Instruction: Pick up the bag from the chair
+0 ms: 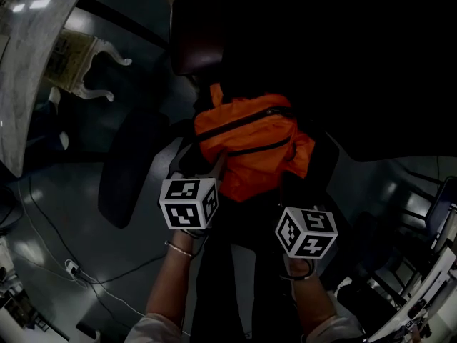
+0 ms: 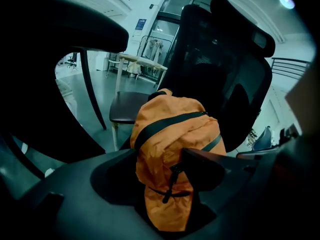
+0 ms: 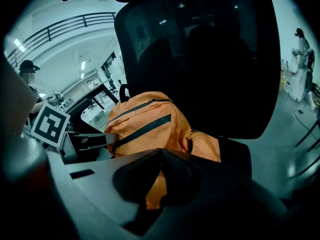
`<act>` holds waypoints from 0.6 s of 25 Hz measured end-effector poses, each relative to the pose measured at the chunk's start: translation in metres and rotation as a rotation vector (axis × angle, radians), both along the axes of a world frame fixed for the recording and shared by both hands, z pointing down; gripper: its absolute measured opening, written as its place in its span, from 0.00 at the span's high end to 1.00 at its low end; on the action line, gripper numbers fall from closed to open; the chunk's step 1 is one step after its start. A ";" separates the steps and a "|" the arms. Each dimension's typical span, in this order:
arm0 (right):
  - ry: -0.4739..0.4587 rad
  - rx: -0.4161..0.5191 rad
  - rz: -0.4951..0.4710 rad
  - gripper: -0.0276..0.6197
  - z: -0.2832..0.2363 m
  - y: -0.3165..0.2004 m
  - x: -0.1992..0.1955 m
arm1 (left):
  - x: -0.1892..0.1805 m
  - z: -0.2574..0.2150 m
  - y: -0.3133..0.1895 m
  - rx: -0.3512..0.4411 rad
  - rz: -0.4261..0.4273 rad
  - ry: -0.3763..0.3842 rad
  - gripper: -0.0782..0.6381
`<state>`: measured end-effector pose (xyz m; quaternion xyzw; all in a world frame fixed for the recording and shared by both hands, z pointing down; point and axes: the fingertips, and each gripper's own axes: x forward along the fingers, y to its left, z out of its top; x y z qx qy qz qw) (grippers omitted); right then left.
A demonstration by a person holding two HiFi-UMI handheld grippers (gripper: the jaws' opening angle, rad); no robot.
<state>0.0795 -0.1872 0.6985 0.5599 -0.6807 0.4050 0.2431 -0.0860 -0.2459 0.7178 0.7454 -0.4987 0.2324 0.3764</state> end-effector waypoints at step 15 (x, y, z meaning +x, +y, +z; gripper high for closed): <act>0.004 -0.019 0.008 0.91 0.010 0.003 0.003 | 0.013 0.018 -0.012 -0.026 0.021 -0.005 0.63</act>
